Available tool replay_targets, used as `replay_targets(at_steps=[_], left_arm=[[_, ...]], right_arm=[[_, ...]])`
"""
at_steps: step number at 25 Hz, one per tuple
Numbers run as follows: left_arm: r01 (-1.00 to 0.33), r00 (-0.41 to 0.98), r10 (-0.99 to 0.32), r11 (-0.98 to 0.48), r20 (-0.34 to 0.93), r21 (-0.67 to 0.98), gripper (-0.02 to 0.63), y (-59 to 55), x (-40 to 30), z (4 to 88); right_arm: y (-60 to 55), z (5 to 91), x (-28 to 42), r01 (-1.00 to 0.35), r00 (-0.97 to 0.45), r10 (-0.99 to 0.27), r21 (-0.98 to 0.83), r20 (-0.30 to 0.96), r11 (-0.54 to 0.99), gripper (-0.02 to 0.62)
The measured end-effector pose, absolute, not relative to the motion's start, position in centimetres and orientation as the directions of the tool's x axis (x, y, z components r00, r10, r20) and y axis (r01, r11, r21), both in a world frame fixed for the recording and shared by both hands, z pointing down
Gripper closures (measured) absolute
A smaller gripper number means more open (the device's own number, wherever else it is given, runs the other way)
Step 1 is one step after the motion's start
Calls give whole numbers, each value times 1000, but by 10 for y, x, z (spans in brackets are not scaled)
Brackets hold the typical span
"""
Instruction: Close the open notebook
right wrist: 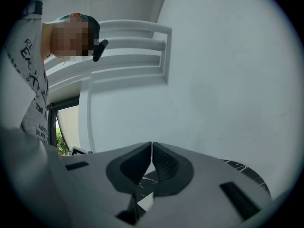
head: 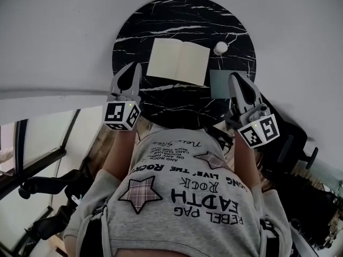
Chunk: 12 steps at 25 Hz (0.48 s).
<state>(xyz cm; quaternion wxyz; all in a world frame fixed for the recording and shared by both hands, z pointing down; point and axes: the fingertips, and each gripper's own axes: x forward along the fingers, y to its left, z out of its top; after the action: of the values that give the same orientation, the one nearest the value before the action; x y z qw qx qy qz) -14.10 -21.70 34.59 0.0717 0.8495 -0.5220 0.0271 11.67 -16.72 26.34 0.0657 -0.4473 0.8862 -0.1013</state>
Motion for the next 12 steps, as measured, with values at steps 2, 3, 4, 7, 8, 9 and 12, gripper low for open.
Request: replay_targets(at_steps=[2, 3, 4, 7, 8, 9, 12], left_arm=[[-892, 452, -882, -443, 137, 88, 597, -217, -138, 353], [-894, 449, -881, -443, 148, 73, 597, -218, -136, 357], [-896, 443, -882, -440, 160, 55, 597, -218, -134, 361], [-901, 432, -881, -432, 191, 45, 595, -221, -129, 374], [-901, 432, -880, -431, 198, 52, 595, -222, -127, 378], [-901, 432, -878, -430, 205, 57, 595, -223, -126, 382], [-902, 431, -873, -427, 228, 70, 594, -227, -122, 396]], right_arm=[[-166, 269, 119, -777, -592, -806, -253, -19, 577, 581], [-166, 271, 120, -776, -593, -805, -257, -15, 576, 581], [-166, 274, 121, -774, -595, -804, -261, -11, 577, 581], [-167, 282, 121, -770, -601, -799, -269, 1, 579, 581], [-167, 284, 121, -769, -602, -798, -272, 4, 578, 581], [-168, 285, 121, -768, -603, -798, -275, 7, 578, 581], [-169, 290, 119, -764, -608, -794, -283, 14, 579, 581]])
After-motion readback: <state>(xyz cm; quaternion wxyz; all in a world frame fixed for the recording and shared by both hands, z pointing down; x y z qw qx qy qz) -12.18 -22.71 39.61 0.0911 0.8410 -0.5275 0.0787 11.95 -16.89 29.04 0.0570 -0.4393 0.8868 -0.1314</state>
